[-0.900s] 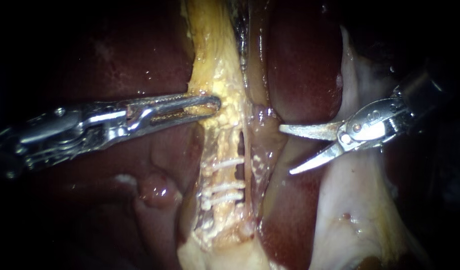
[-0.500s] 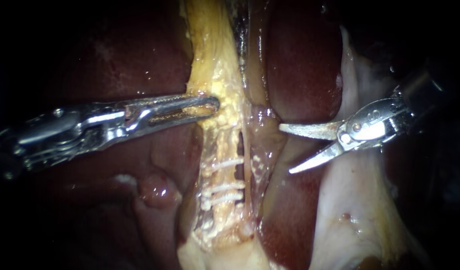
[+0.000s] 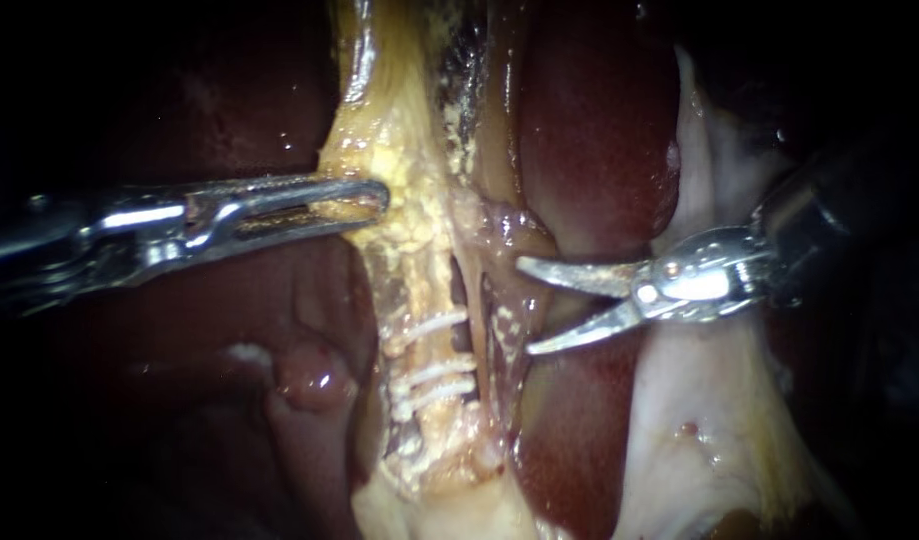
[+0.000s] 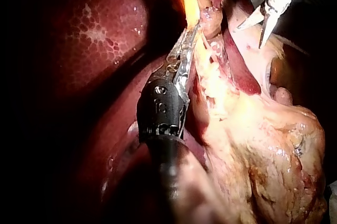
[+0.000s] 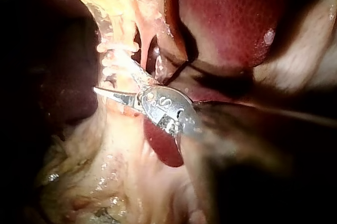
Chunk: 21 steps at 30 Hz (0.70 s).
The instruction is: Go to the cutting position left tube
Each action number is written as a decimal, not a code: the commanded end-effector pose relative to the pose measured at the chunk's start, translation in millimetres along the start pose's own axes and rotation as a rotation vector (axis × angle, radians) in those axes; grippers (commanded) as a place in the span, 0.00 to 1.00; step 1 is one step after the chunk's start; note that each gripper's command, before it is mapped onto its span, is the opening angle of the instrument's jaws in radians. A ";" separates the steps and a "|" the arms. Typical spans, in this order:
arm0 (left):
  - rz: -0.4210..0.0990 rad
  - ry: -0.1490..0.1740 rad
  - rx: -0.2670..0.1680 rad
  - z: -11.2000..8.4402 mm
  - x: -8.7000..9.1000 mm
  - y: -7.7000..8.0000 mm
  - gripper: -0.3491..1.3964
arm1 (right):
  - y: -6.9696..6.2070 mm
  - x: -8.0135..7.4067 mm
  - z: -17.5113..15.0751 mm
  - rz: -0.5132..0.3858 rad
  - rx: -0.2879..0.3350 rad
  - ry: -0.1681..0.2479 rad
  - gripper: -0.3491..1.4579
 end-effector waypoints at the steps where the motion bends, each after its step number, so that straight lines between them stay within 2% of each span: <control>1: 0.005 -0.003 -0.004 -0.2 -0.1 -0.2 0.00 | 0.1 -0.1 0.7 0.010 0.012 -0.018 0.98; 3: 0.010 -0.006 -0.005 -0.6 -0.3 -0.4 0.00 | 0.4 -0.2 1.8 0.029 0.036 -0.054 0.98; 6: 0.014 -0.011 -0.007 -1.1 -0.6 -0.4 0.00 | 1.0 -0.5 2.7 0.042 0.065 -0.080 0.96; 12: 0.017 -0.017 -0.015 -2.3 -1.0 0.1 0.00 | 2.4 -1.8 3.4 0.088 0.114 -0.086 0.92; 17: 0.019 -0.025 -0.021 -3.0 -1.5 0.5 0.00 | 2.7 -3.2 3.9 0.117 0.139 -0.095 0.91; 21: 0.017 -0.028 -0.023 -3.3 -1.7 0.6 0.00 | 2.8 -3.5 4.1 0.129 0.139 -0.097 0.91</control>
